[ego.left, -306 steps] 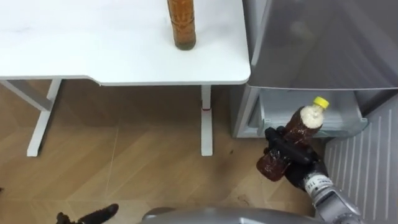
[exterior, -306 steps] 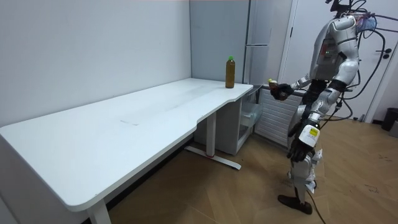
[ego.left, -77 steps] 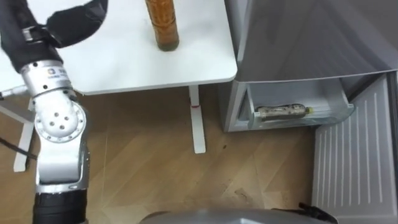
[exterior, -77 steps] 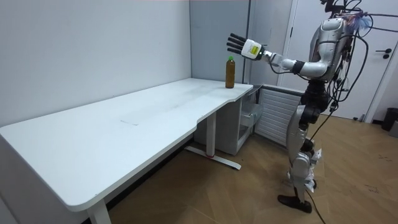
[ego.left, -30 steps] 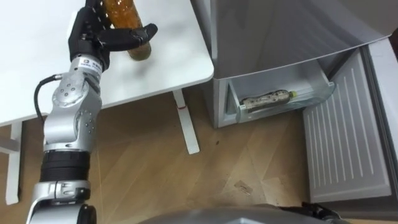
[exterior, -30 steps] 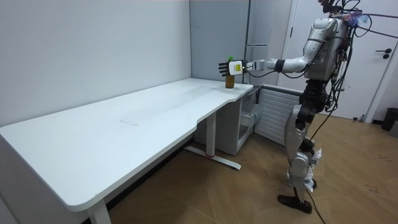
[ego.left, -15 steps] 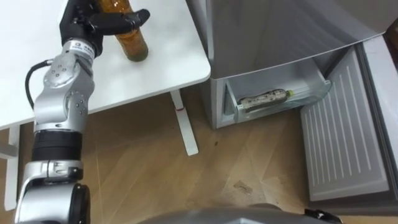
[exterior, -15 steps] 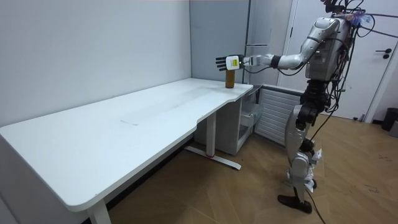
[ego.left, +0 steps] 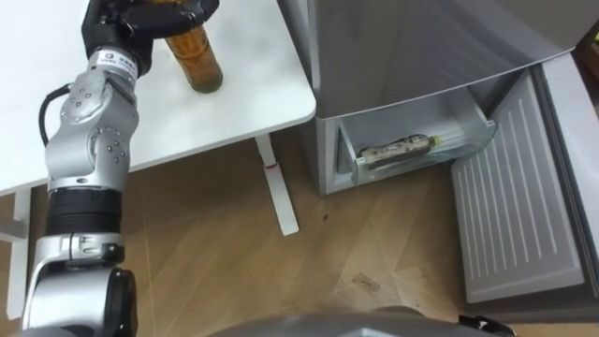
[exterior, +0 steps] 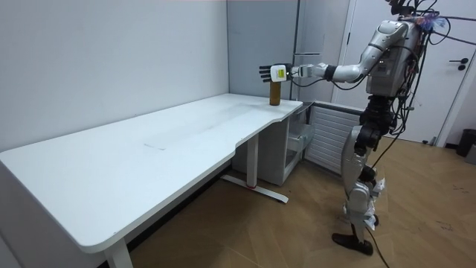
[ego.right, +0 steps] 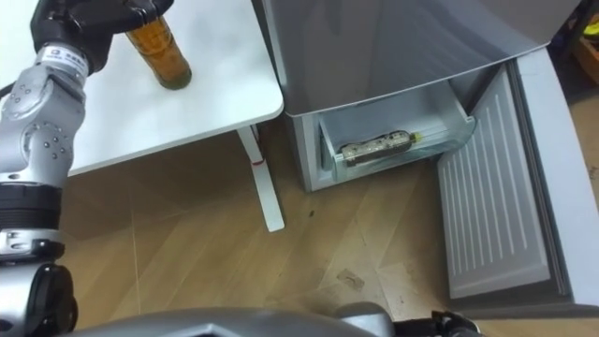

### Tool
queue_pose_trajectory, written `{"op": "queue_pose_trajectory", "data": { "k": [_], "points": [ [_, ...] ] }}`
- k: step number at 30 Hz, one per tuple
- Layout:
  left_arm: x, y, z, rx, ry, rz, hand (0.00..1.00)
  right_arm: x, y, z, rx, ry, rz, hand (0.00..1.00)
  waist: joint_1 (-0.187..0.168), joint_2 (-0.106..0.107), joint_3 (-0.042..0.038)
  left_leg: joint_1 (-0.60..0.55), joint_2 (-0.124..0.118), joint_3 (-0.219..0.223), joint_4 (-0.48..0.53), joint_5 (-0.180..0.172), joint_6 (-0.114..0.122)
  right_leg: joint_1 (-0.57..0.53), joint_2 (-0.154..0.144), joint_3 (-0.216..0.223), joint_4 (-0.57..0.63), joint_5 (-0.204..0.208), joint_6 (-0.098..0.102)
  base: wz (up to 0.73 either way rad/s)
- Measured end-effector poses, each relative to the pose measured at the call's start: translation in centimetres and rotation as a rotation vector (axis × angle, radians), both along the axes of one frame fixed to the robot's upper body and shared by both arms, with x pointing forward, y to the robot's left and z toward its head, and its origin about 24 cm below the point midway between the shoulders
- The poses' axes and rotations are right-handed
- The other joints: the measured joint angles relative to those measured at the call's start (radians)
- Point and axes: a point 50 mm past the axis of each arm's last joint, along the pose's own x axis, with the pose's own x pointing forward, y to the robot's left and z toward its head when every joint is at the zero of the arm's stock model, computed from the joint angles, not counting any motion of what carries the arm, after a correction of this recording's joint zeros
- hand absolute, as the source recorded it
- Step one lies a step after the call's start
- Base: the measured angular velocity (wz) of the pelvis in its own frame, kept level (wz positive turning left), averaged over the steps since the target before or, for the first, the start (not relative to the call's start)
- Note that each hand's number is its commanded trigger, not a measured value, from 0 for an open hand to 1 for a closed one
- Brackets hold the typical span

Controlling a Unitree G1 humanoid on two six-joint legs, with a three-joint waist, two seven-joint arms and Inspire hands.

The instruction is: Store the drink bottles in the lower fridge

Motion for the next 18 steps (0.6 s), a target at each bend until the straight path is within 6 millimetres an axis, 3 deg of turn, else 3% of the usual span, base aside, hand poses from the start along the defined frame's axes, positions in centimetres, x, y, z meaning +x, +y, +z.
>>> {"op": "queue_pose_trajectory", "data": {
  "k": [18],
  "points": [
    [0.04,0.0,-0.39,0.003,0.033,-0.025,1.0,0.19,-0.05,0.04,-0.002,0.024,0.021,0.0,-0.007,0.004,-0.0043,0.001,0.001,0.002,0.0,0.0,0.0,-0.008,0.002,0.01,0.011,0.0,0.0,-0.01]
  ]
}}
